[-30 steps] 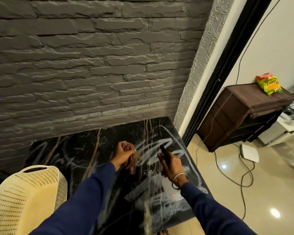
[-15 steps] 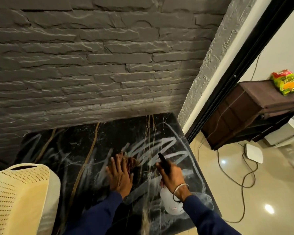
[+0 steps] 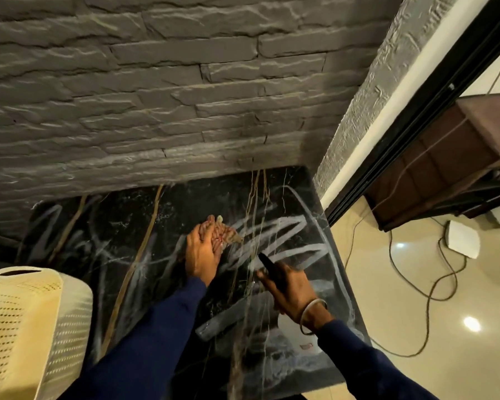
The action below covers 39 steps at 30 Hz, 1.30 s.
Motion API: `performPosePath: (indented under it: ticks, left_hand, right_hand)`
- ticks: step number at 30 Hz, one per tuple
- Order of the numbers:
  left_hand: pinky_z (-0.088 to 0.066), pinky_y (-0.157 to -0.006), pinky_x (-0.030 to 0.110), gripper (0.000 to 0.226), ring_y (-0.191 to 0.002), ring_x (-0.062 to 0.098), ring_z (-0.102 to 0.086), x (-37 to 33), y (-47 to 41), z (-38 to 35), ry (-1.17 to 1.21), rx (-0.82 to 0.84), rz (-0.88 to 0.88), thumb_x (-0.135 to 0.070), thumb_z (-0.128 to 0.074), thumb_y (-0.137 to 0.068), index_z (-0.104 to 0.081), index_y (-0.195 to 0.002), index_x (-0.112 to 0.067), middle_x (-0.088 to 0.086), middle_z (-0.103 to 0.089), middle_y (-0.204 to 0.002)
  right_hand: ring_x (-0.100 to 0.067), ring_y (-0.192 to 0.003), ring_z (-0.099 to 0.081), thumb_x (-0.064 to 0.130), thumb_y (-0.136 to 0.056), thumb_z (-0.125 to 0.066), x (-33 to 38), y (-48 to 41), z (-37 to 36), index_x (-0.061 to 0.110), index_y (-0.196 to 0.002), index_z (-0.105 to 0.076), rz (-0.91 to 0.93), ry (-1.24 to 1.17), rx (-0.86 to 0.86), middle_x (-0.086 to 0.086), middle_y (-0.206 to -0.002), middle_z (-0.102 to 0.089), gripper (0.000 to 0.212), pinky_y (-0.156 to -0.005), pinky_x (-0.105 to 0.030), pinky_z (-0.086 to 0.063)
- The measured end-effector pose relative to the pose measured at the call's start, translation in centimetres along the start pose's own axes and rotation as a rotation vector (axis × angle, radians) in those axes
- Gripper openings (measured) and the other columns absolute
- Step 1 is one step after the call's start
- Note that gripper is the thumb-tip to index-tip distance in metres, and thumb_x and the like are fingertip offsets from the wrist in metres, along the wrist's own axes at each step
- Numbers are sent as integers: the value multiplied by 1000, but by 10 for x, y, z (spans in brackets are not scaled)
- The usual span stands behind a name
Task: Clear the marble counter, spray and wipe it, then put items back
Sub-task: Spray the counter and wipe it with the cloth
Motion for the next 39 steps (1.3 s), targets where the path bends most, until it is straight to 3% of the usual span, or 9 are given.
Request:
performPosePath:
  ticks: [4,10,13,19,22,28,32,36,39]
  left_hand:
    - [-45,-94,49,65,-111,35,-45,23,18,10,-37,-132,217,-40,-68,-83,-46,-141,-22,18,-46,-125]
    - [-12,-122,51,55,-144,39,-26,-5,-13,-8,90,-257,218,-27,-56,-93,-43,-140,-1,19,-37,-149]
    - [-31,-112,54,47,-135,41,-39,-106,-56,-33,62,-207,-66,-28,-57,-90,-56,-132,-7,17,-48,-139]
    - [-13,-124,45,62,-148,27,-19,-245,-54,-117,41,287,-734,-30,-48,-92,-34,-151,-18,7,-25,-158]
    - [-20,-121,52,64,-143,29,-27,-198,-91,-79,108,49,-618,-34,-57,-89,-38,-148,-18,9,-32,-154]
    - [-21,-118,55,64,-132,46,-36,-67,-189,-25,66,-237,188,-12,-65,-81,-47,-141,-8,25,-45,-138]
    - [-35,-111,46,52,-132,30,-42,-177,-188,-49,119,-177,-140,-21,-61,-83,-54,-135,-20,8,-49,-140]
    - [-17,-120,18,46,-137,19,-35,-287,-125,-127,164,290,-652,-14,-64,-91,-55,-136,-18,7,-42,-147]
    - [-15,-122,24,59,-137,17,-37,-254,-102,-163,226,500,-547,-52,-65,-86,-51,-136,-25,4,-43,-147]
  right_hand:
    - [-5,-59,-61,61,-91,-46,-9,-2,4,21,-98,-57,26,10,-19,6,-79,-66,41,-56,-27,-55]
    - [-9,-57,-61,64,-89,-44,-27,-14,15,16,-103,-59,3,-65,-5,3,-79,-64,53,-55,-35,-54]
    - [-9,-59,-63,66,-87,-44,-36,-29,39,28,-117,-56,-21,-107,-58,5,-83,-65,50,-53,-31,-55]
    - [11,-61,-60,56,-90,-46,-50,-54,92,34,-126,-55,48,-63,-89,22,-81,-60,42,-60,-9,-49]
    - [12,-66,-61,56,-90,-48,-49,-69,98,38,-125,-50,65,-48,-53,19,-88,-64,39,-58,-5,-44]
    - [-2,-72,-64,79,-79,-38,-65,-91,97,34,-118,-52,-25,-176,-84,11,-96,-66,61,-65,-27,-57]
    - [-10,-71,-68,80,-78,-39,-75,-96,107,32,-113,-54,-108,-219,-171,6,-89,-68,62,-62,-32,-60]
    - [-12,-62,-66,69,-83,-42,-81,-91,115,33,-112,-54,-111,-130,-210,5,-81,-67,48,-58,-34,-59]
    - [-16,-71,-66,78,-81,-38,-80,-80,112,33,-113,-50,-85,-78,-246,5,-96,-64,56,-64,-36,-59]
Point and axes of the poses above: each hand's wrist, its own y-axis away from the middle knuckle, its own z-axis out of the back of the hand, x = y × z, the point moved 6 cm from there along -y, towards the middle knuckle
